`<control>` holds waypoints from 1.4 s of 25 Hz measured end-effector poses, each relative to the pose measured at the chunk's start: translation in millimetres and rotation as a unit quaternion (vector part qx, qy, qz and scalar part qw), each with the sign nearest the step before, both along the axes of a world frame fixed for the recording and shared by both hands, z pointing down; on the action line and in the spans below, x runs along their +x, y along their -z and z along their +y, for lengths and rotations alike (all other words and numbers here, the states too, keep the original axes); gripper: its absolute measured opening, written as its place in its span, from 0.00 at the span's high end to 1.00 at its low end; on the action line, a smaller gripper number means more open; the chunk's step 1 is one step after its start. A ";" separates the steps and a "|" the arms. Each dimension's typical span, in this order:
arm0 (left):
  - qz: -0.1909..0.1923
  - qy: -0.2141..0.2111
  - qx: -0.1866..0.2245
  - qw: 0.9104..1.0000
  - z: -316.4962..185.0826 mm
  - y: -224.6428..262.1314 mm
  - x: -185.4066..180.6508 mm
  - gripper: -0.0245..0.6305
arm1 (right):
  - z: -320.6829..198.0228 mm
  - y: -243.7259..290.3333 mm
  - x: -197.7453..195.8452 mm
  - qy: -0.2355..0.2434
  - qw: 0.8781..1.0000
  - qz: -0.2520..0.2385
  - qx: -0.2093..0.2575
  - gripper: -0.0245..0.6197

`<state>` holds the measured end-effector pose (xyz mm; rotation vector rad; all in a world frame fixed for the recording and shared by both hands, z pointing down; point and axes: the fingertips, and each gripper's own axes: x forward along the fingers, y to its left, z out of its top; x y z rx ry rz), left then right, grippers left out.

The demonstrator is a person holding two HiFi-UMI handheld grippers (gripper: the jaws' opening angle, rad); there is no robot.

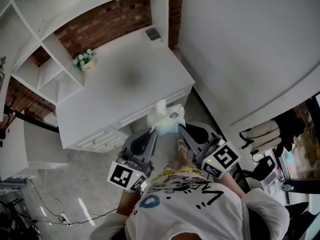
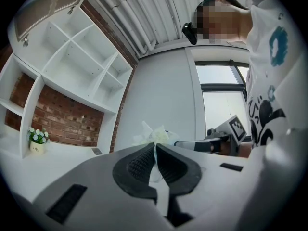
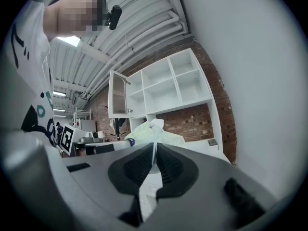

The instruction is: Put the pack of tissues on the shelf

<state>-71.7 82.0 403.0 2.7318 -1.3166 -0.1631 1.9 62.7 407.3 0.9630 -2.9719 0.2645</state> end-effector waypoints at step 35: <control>-0.004 0.070 0.048 0.996 -207.3 42.6 58.3 0.93 | -212.4 51.5 54.5 0.084 0.994 -0.012 0.068 0.91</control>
